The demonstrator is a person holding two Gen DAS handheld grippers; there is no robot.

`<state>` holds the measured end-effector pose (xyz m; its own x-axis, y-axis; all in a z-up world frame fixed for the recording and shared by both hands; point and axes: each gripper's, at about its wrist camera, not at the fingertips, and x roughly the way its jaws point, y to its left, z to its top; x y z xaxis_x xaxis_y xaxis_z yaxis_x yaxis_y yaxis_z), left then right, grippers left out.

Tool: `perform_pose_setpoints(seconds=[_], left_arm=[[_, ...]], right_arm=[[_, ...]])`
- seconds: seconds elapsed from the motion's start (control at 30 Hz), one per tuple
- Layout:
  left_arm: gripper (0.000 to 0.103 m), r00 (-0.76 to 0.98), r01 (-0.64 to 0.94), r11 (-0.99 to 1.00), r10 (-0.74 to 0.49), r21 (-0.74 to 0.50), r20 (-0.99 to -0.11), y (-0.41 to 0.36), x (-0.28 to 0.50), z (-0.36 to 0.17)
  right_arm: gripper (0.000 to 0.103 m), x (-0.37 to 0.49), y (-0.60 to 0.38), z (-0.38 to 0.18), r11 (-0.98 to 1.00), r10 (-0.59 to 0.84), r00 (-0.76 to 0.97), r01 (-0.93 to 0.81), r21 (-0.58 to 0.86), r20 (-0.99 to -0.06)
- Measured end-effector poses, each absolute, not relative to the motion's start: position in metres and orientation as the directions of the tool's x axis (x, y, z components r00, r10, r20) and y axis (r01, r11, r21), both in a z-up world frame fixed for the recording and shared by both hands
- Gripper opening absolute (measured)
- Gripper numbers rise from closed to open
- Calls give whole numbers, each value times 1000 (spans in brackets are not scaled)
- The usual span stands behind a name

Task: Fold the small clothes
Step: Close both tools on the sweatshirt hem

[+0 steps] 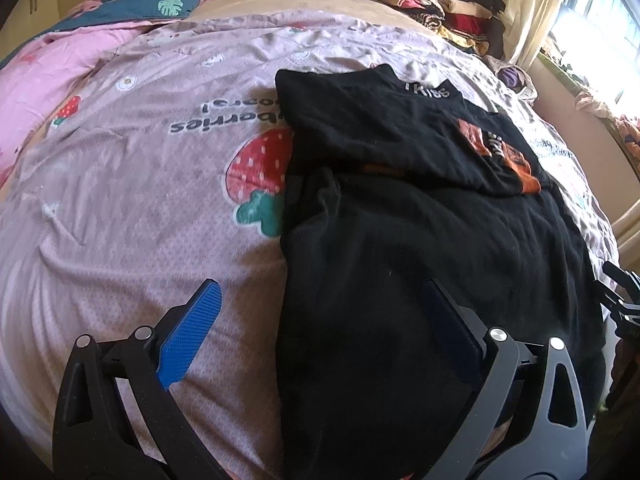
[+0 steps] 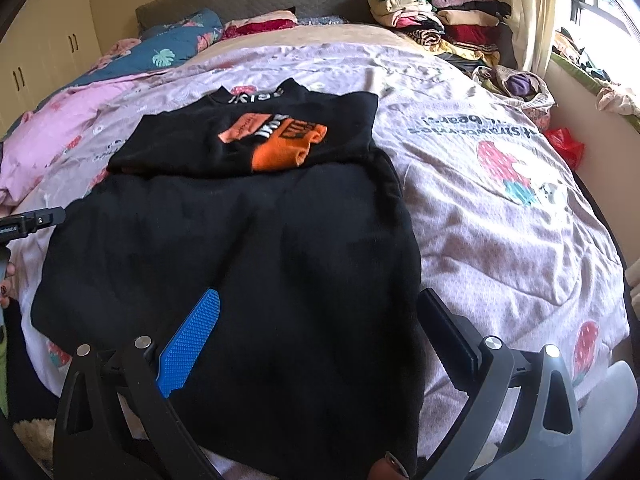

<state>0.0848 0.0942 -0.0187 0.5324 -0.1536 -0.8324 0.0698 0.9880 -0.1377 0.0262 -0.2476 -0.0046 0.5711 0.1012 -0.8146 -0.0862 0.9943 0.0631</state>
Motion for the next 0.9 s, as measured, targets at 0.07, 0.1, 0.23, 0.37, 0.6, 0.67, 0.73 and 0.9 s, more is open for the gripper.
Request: perform_pose_setpoints(seconds=[0.07,0.1,0.23,0.37,0.6,0.67,0.73,0.9], left_arm=[[93,527,66,989,-150,-136,-837,95,80,-21],[93,523,63,989,-148,-134,-839,97,78,-23],[93,509,60,987,-161,-152,-846,103,68,-28],[93,496,80,980,-198,-183,-845,111,56,-31],[55,464,119,961,-276,-250,-842,114,36,-36],[49,440,132,955,-297,-266,-847,114,31,-41],[43,421,133,948,-320,-291,-849,115,26,-45],[41,382,118,930,-367,-349,-848,119,17,-54]], right_arm=[[98,24,-248,-6,994,104,565,-88,66,-818],[98,23,-248,-6,994,106,563,-88,68,-819],[98,18,-249,-6,993,114,555,-92,76,-824],[98,14,-252,-5,993,111,554,-90,73,-825],[98,5,-255,-4,993,112,551,-86,78,-827],[98,3,-255,-4,993,115,549,-92,77,-828],[98,1,-256,-4,992,118,547,-95,78,-829],[98,-8,-262,-5,989,147,534,-100,111,-832]])
